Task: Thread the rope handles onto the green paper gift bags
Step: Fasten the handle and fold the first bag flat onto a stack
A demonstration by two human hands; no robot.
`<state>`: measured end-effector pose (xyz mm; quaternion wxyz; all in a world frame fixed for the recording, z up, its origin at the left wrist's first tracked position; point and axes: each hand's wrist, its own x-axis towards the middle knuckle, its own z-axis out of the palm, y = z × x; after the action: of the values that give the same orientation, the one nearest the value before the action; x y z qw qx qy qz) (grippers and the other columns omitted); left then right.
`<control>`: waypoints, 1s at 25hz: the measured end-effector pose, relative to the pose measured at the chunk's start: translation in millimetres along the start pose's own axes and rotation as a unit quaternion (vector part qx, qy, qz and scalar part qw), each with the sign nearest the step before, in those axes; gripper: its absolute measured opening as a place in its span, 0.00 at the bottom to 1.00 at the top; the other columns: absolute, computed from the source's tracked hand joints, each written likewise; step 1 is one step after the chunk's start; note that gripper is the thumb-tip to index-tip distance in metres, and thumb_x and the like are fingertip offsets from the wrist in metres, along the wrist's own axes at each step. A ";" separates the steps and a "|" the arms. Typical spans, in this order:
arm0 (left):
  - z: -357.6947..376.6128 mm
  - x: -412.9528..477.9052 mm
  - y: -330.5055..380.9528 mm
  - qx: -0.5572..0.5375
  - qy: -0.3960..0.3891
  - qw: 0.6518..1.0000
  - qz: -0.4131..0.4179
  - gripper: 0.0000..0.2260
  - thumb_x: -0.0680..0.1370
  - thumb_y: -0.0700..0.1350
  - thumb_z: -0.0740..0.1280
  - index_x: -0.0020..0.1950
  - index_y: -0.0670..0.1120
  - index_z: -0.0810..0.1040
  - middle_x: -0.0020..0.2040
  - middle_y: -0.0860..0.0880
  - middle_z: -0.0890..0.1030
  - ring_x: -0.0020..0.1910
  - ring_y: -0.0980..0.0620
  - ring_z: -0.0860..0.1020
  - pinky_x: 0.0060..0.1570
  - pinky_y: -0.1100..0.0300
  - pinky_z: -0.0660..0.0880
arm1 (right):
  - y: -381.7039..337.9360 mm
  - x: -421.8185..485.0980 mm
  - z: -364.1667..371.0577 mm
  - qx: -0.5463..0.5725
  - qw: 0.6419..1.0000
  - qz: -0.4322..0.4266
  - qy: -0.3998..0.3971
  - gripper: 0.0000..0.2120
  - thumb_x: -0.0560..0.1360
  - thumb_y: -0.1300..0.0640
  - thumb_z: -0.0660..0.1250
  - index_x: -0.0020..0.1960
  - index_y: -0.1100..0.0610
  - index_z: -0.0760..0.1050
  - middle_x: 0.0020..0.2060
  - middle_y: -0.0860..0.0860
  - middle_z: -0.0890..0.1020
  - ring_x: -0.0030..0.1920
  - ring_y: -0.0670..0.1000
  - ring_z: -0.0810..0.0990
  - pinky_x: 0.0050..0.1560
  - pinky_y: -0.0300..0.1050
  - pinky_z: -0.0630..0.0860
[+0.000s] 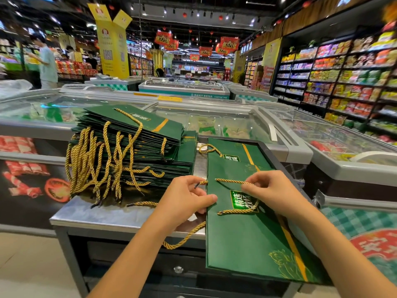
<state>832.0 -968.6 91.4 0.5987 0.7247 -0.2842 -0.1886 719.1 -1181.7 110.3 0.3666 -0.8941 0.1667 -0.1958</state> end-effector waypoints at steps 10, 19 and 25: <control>2.1 0.5 -0.4 0.054 0.019 0.998 0.028 0.26 0.72 0.45 0.78 0.68 0.47 0.74 0.39 0.50 0.86 0.34 0.52 0.83 0.43 0.53 0.83 | 18.1 -3.7 3.6 0.199 0.968 0.056 0.144 0.03 0.76 0.66 0.68 0.48 0.62 0.80 0.37 0.55 0.79 0.34 0.47 0.76 0.37 0.41 0.74; 2.4 4.8 -3.7 0.017 -0.009 1.000 0.014 0.16 0.76 0.43 0.75 0.63 0.44 0.77 0.34 0.46 0.84 0.29 0.55 0.79 0.43 0.55 0.78 | 11.3 -3.0 5.1 0.226 0.959 0.080 0.154 0.17 0.80 0.58 0.56 0.43 0.63 0.81 0.34 0.59 0.79 0.35 0.52 0.75 0.39 0.49 0.70; 3.0 5.1 -1.8 0.019 -0.009 1.000 0.008 0.07 0.77 0.37 0.72 0.54 0.41 0.78 0.33 0.45 0.81 0.28 0.51 0.77 0.33 0.60 0.75 | 8.5 -13.7 -10.2 0.200 0.980 0.021 -0.002 0.15 0.75 0.57 0.75 0.61 0.51 0.78 0.54 0.53 0.82 0.49 0.45 0.83 0.50 0.38 0.80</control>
<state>834.4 -974.0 89.4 0.5835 0.7323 -0.2985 -0.1849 701.1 -1187.4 107.7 0.5427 -0.7993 0.1420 -0.2155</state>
